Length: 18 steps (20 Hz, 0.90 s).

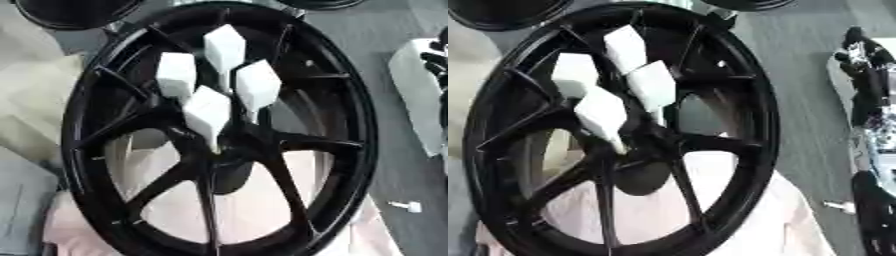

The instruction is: Pull the pin out of the wheel hub.

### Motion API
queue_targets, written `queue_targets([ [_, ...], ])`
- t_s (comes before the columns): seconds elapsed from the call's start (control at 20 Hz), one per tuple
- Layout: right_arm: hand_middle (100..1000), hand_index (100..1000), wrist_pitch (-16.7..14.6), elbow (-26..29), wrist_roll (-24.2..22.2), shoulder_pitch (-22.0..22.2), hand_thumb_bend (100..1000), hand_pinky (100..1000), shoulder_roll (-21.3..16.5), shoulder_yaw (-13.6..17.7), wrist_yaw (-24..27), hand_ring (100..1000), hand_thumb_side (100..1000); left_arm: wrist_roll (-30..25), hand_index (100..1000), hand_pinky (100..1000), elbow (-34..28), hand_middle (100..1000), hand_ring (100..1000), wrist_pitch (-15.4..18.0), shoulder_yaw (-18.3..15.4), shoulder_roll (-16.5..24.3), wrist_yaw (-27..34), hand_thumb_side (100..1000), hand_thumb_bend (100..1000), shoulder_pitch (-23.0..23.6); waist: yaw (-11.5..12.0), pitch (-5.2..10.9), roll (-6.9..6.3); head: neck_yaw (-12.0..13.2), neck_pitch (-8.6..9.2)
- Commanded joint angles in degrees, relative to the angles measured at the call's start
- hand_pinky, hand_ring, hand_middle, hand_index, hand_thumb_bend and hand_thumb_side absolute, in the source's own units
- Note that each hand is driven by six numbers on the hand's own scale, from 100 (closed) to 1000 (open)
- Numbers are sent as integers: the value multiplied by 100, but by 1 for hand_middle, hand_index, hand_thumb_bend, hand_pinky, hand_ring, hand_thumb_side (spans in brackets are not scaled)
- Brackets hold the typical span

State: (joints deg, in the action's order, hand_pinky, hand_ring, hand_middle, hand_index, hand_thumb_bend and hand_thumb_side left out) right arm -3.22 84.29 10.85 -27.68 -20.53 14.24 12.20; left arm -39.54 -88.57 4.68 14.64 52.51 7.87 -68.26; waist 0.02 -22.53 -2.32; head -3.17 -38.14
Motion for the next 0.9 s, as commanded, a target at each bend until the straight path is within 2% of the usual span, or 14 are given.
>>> queue_targets([
  [0.05, 715, 754, 10, 162, 13, -45, 375, 884, -197, 29, -38, 755, 570, -11, 801, 761, -97, 674, 660, -17, -46, 208, -20, 603, 786, -80, -16, 198, 6, -13, 35],
  [0.65, 715, 754, 16, 186, 24, -38, 379, 884, -192, 18, -46, 755, 568, 17, 802, 760, -105, 675, 662, -59, -6, 199, -81, 605, 793, -70, -9, 228, -34, -31, 25],
  [0.9, 714, 753, 26, 187, 16, -34, 380, 884, -200, 0, -56, 755, 569, -36, 804, 762, -342, 682, 674, -289, 232, 233, -298, 586, 778, -41, -15, 241, -48, -29, 27],
])
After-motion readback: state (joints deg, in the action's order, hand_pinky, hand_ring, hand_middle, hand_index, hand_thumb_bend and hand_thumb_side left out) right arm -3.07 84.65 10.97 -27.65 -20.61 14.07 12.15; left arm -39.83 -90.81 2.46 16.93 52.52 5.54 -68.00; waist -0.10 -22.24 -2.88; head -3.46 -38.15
